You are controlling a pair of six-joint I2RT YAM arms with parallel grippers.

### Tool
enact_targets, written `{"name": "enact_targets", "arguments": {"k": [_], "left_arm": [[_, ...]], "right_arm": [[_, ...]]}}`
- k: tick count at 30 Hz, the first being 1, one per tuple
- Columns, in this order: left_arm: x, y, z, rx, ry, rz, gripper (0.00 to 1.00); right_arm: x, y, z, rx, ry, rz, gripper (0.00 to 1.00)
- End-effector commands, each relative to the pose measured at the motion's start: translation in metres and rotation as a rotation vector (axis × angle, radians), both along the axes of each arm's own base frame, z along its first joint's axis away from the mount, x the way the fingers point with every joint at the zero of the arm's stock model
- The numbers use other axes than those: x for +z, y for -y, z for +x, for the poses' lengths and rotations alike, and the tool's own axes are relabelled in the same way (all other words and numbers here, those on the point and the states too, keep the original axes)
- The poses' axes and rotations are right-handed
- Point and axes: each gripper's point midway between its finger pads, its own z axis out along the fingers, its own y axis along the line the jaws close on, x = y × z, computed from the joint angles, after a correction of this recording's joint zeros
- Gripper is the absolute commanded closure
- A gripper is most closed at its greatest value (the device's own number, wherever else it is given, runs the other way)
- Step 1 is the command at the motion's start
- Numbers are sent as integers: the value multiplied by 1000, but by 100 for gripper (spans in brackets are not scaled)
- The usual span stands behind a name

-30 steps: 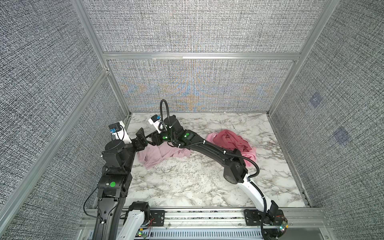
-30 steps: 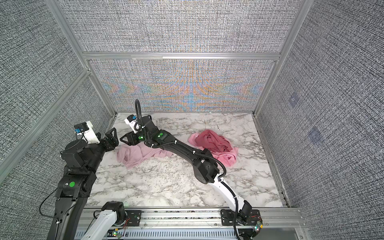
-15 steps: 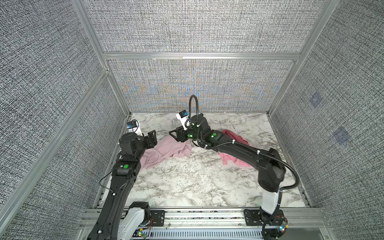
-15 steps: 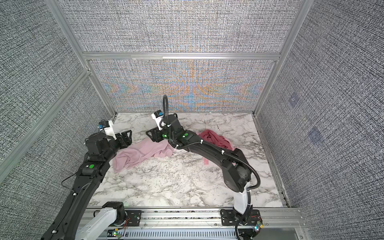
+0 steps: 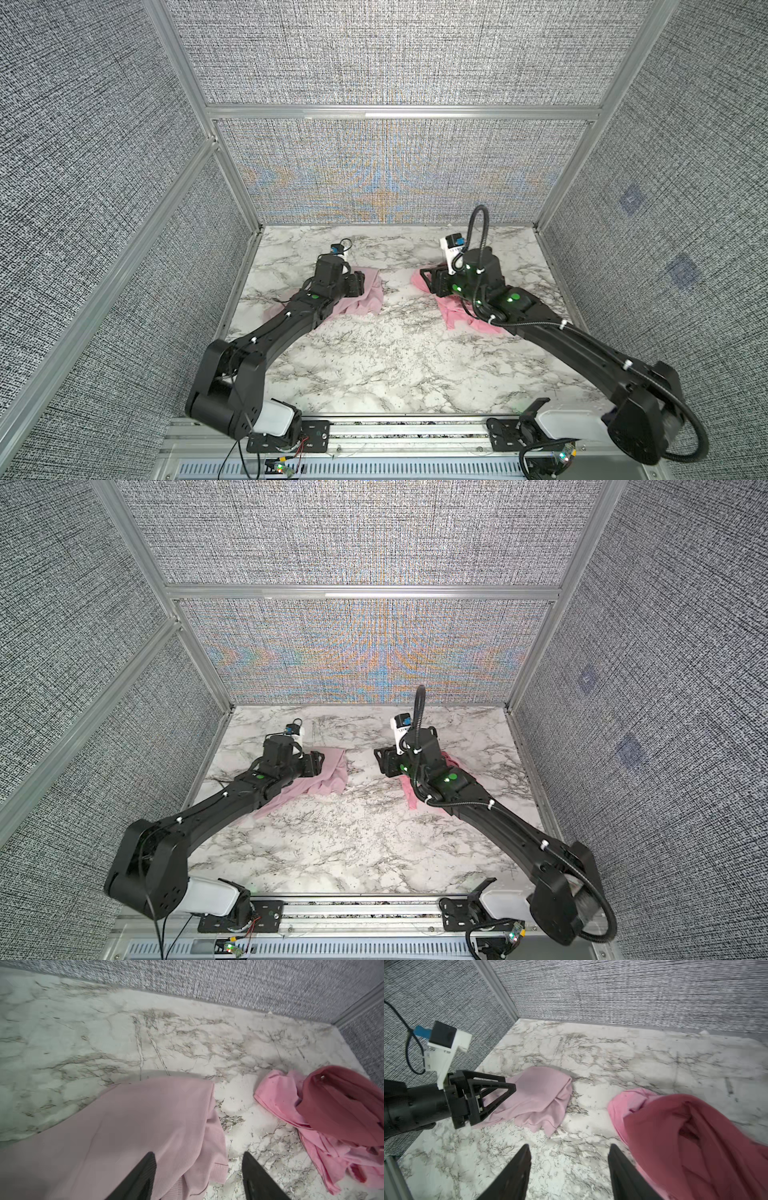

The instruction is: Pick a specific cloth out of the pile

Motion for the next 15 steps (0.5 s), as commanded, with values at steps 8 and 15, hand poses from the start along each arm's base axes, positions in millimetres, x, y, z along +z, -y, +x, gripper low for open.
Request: {"name": "enact_targets", "arguments": {"k": [8, 15], "left_arm": [[-56, 48, 27, -31, -138, 176, 36], [-82, 51, 29, -12, -198, 236, 48]], "right_arm": [[-19, 58, -3, -99, -61, -34, 39], [-18, 76, 7, -129, -64, -2, 39]]}}
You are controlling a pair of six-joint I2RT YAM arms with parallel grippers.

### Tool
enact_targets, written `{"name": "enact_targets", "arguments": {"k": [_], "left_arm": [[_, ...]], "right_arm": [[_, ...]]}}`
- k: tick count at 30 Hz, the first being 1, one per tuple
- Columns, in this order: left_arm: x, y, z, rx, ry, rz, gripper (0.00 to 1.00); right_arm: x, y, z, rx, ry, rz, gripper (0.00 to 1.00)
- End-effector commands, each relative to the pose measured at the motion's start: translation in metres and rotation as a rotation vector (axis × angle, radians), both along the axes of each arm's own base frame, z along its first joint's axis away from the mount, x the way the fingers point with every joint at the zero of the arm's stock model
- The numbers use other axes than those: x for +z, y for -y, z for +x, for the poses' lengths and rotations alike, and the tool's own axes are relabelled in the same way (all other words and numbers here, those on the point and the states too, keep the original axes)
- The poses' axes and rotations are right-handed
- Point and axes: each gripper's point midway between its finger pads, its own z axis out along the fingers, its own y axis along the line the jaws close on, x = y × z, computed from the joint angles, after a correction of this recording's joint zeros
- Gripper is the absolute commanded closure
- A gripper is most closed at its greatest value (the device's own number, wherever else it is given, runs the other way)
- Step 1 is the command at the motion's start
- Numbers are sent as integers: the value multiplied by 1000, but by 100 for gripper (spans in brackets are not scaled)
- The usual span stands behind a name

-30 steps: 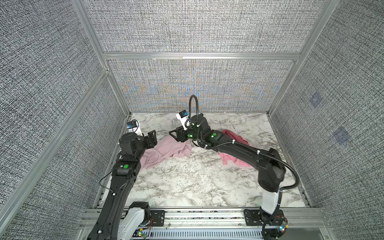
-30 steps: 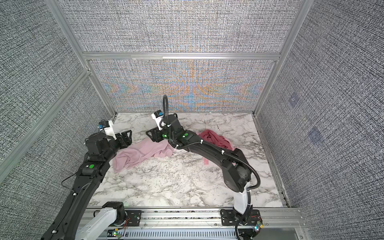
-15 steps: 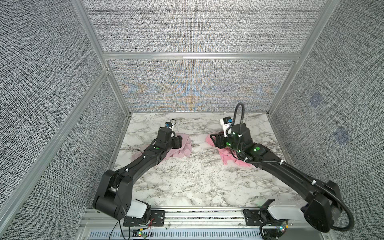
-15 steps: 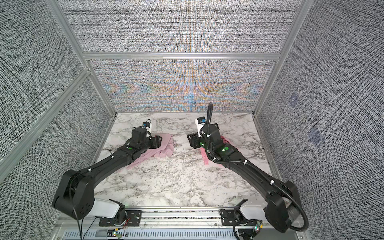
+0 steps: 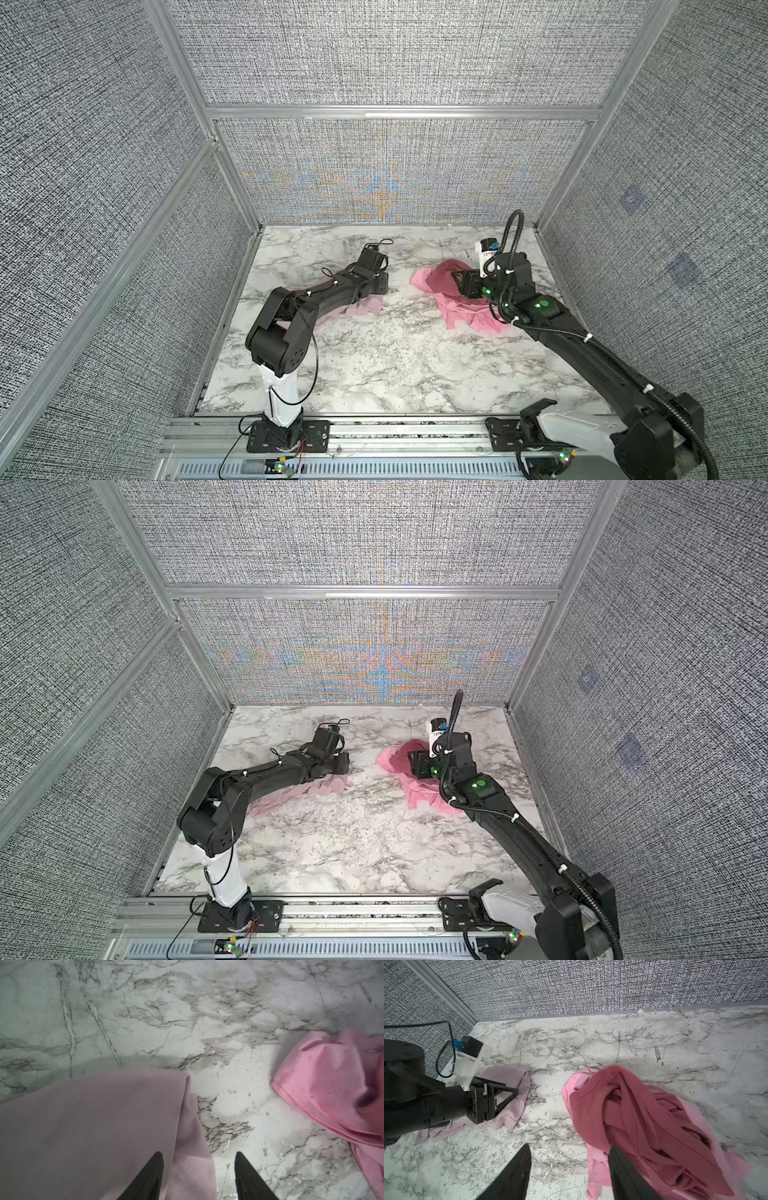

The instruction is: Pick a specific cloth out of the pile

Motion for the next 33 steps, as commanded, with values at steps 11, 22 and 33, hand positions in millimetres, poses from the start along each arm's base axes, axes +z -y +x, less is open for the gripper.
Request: {"name": "enact_targets", "arguments": {"k": [11, 22, 33], "left_arm": [[-38, 1, 6, 40, -70, 88, 51], [-62, -13, 4, 109, -135, 183, 69], [-10, 0, 14, 49, -8, 118, 100]], "right_arm": [[-19, 20, 20, -38, -74, 71, 38], [-8, 23, 19, -49, -39, 78, 38], [-8, 31, 2, -91, -42, 114, 38]]}}
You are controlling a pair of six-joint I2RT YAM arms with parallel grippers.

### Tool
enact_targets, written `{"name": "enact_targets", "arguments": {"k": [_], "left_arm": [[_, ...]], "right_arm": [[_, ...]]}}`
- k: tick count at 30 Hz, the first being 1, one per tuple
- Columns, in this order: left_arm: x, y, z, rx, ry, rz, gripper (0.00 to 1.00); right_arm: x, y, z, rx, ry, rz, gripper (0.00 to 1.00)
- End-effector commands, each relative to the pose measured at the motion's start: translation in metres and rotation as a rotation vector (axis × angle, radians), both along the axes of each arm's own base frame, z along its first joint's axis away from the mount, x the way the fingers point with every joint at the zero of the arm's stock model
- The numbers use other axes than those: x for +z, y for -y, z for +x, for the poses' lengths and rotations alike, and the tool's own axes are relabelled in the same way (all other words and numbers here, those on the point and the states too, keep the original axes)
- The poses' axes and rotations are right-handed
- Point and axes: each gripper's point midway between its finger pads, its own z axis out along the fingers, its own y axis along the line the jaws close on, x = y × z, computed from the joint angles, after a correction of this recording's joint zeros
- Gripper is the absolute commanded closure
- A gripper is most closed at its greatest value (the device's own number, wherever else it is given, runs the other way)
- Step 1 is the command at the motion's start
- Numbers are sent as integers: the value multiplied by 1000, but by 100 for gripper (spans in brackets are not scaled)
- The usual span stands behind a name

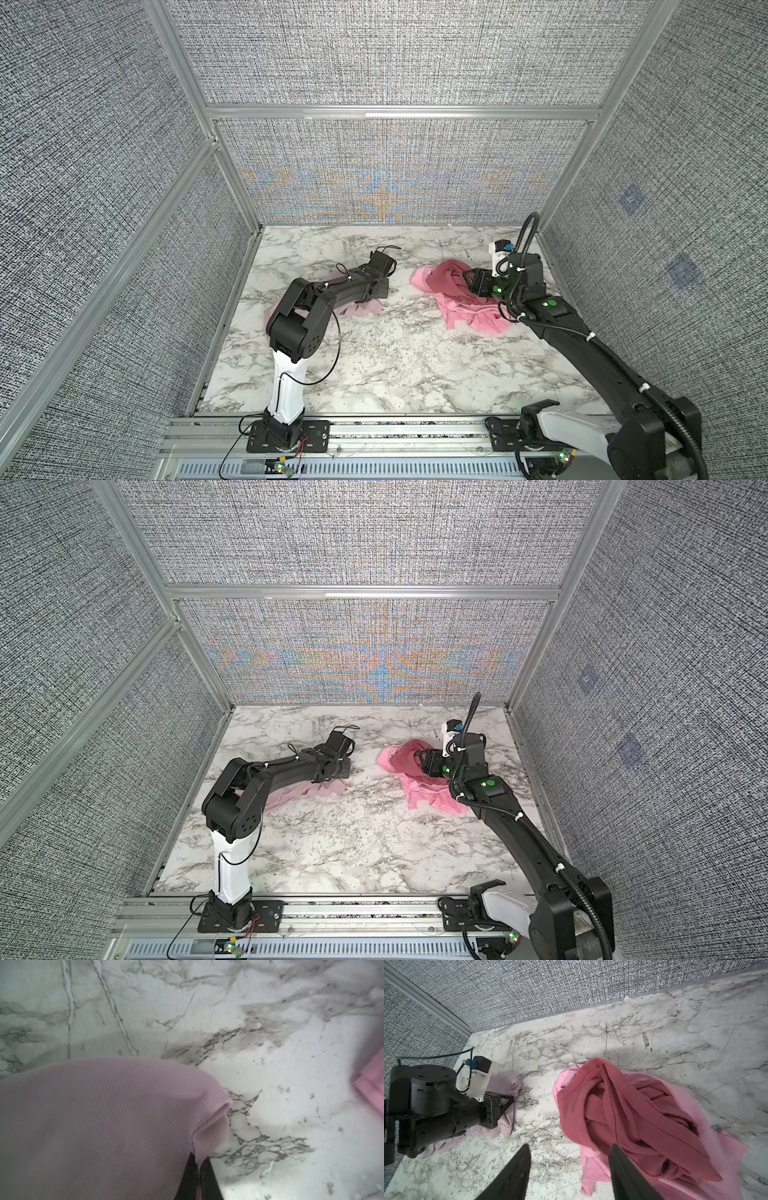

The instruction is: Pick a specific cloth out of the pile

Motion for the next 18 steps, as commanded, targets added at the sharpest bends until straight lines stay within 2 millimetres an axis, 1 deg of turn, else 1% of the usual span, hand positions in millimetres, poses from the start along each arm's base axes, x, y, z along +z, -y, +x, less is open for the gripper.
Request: {"name": "enact_targets", "arguments": {"k": [1, 2, 5, 9, 12, 13, 14, 16, 18], "left_arm": [[29, 10, 9, -42, 64, -32, 100], [43, 12, 12, -52, 89, -48, 100], [75, 17, 19, -67, 147, -70, 100], [120, 14, 21, -61, 223, -93, 100], [149, 5, 14, -43, 275, -114, 100], [157, 0, 9, -33, 290, -119, 100], [163, -4, 6, -18, 304, -125, 100], [179, -15, -3, 8, 343, -141, 100], [189, -27, -13, 29, 372, -148, 100]], "right_arm": [[5, 3, -3, -27, 12, 28, 38], [6, 3, -4, -29, 15, 31, 38], [9, 2, -5, -32, 18, 44, 38], [17, -3, -2, -21, 34, 52, 38], [23, -9, 4, -4, 41, 53, 38], [19, -12, 5, 4, 33, 53, 38], [31, -16, 9, 13, 55, 61, 38], [33, -24, 13, 32, 58, 62, 38], [34, -31, 16, 49, 59, 63, 38]]}}
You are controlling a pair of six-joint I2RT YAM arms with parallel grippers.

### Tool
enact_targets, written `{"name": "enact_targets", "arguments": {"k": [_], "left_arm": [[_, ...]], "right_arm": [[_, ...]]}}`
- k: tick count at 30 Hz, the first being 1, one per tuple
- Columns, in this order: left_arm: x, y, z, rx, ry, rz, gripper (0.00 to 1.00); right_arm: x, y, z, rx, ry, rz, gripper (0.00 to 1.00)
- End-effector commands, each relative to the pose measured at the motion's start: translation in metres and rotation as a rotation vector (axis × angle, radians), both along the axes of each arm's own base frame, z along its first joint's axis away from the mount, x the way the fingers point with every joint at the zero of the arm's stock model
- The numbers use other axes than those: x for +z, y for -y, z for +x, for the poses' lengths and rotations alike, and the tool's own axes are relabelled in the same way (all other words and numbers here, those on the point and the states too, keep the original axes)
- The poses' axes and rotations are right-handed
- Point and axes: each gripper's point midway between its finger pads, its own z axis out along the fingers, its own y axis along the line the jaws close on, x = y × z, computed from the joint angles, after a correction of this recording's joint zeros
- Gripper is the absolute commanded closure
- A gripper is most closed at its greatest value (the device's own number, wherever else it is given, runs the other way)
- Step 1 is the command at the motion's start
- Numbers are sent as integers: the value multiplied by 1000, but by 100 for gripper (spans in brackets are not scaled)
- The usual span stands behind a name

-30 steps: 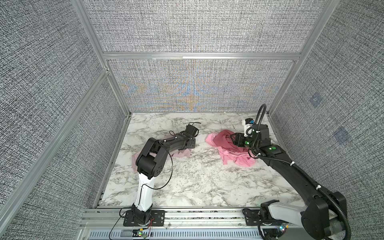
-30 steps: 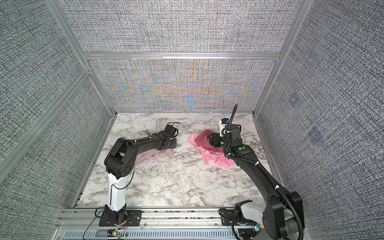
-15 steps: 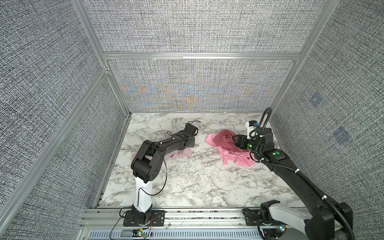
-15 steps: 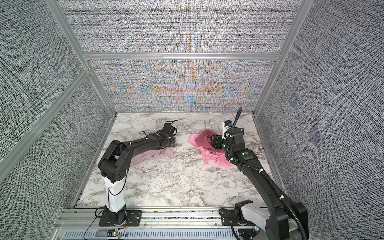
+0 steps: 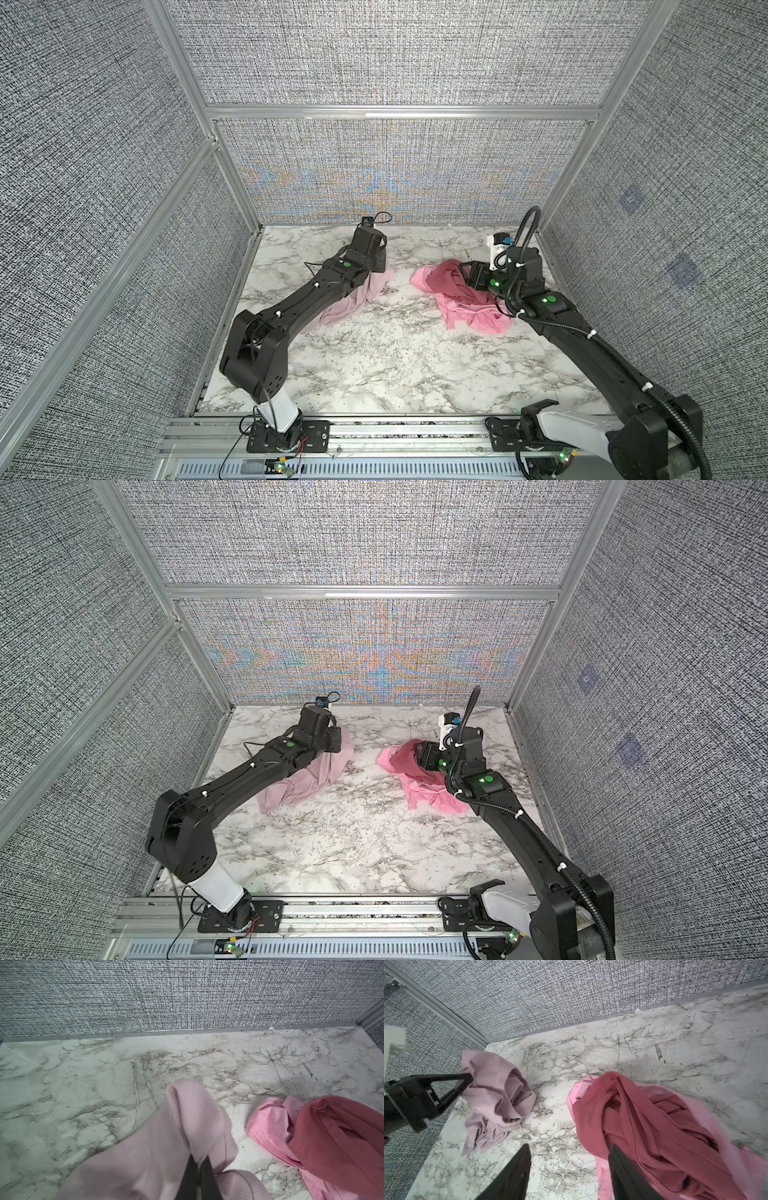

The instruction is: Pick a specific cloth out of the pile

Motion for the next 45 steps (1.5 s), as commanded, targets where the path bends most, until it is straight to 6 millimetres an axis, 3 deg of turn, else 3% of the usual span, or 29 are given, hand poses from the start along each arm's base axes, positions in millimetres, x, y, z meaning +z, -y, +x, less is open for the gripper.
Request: {"name": "enact_targets", "arguments": {"k": [1, 7, 12, 18, 27, 35, 38, 41, 43, 45], "left_arm": [[16, -22, -10, 63, 54, -10, 100], [22, -77, -40, 179, 106, -10, 100], [9, -126, -54, 279, 83, -14, 100], [-17, -169, -63, 384, 39, 0, 100], [-68, -209, -71, 501, -61, 7, 100], [-111, -217, -73, 528, -147, -17, 100], [-120, -218, -75, 541, -176, -29, 79], [-114, -219, -75, 553, -167, -42, 53], [-107, -222, -77, 568, -149, -41, 45], [-98, -223, -78, 570, -136, -41, 44]], "right_arm": [[7, -11, 5, 26, 20, 14, 38], [7, -28, 10, 63, 24, 16, 38], [8, -37, 12, 82, 28, 12, 38], [9, -41, 12, 97, 26, 2, 38], [15, -42, 14, 105, 33, -12, 38], [16, -42, 14, 106, 32, -13, 38], [15, -41, 12, 104, 31, -18, 38], [17, -39, 9, 102, 36, -23, 38], [17, -38, 8, 100, 39, -26, 38], [18, -36, 8, 95, 42, -28, 38]]}}
